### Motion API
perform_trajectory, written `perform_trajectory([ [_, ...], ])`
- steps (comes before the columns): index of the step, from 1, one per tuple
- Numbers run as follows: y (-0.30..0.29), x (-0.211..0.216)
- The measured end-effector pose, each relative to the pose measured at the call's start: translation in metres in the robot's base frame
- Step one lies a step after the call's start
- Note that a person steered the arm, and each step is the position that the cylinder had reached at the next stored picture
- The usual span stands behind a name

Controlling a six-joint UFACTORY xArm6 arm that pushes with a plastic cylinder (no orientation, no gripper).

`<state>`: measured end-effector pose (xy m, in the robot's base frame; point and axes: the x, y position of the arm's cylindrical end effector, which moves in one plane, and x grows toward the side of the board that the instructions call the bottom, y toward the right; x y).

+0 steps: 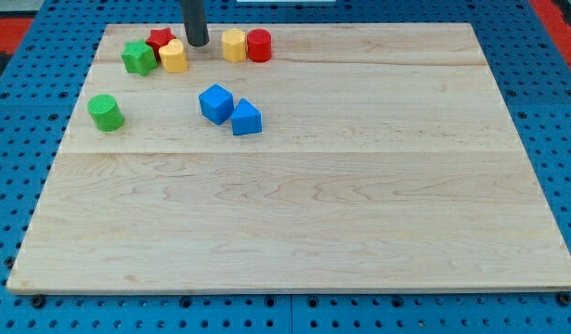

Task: Place the red blocks along with a yellow hexagon to the top center of the board

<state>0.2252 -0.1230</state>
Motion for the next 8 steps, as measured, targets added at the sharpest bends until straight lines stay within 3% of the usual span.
perform_trajectory([
  [2, 0.036, 0.021],
  [4, 0.090, 0.019],
  [5, 0.083, 0.003],
  [6, 0.017, -0.031],
  [7, -0.068, -0.018],
  [8, -0.114, -0.015],
])
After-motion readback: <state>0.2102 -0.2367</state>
